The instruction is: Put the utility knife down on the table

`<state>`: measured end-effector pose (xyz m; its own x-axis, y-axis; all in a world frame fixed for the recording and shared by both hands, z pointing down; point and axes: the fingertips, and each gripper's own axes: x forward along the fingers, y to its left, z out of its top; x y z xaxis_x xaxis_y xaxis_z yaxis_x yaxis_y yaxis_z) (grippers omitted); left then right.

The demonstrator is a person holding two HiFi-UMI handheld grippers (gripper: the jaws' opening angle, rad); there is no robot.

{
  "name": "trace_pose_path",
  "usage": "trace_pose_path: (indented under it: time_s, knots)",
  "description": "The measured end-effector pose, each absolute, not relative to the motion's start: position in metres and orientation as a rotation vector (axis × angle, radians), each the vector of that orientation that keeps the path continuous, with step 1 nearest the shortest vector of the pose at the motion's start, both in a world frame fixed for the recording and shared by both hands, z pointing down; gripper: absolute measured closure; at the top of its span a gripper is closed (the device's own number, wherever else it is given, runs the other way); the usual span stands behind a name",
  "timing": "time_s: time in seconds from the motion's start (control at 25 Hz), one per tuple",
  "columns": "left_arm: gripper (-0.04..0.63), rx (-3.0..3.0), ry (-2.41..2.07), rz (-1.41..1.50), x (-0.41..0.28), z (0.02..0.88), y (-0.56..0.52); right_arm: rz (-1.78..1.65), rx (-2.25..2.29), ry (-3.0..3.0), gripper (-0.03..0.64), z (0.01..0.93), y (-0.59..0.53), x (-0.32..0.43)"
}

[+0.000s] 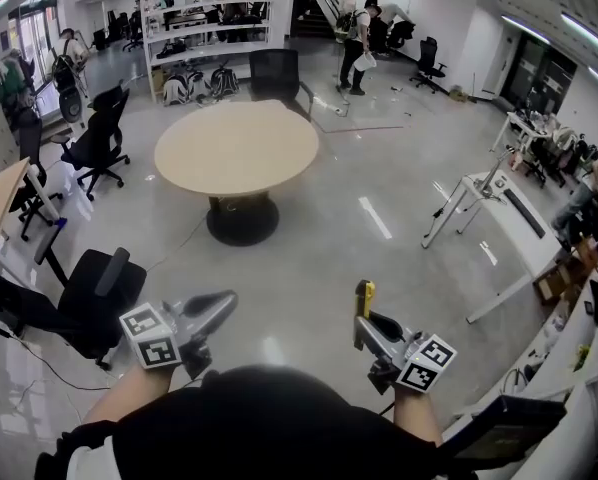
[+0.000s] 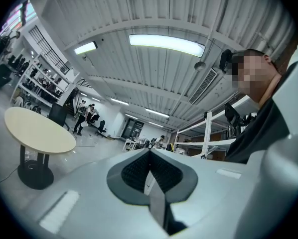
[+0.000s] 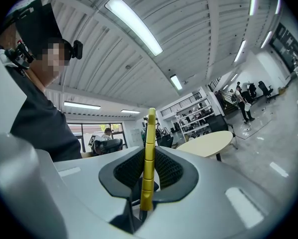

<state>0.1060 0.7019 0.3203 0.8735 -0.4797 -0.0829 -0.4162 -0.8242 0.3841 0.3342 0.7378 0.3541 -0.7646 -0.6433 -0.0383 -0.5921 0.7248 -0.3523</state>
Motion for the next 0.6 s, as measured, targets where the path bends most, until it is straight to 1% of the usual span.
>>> trace_pose_path:
  time_s: [0.12,0.32,0.6]
  knots:
    - [0.597,2.681,-0.636,-0.264,0.090,0.326,0.681,-0.480,-1.031,2.776,0.541,0.354,0.720,0.318]
    - [0.597,2.679,-0.590,-0.306,0.044,0.330,0.629,-0.461,-1.088,2.779,0.541,0.347,0.672,0.271]
    - [0.597,2.691,-0.587,-0.352,-0.053,0.319,0.548,-0.375,-1.056,2.823,0.541,0.315,0.589,0.166]
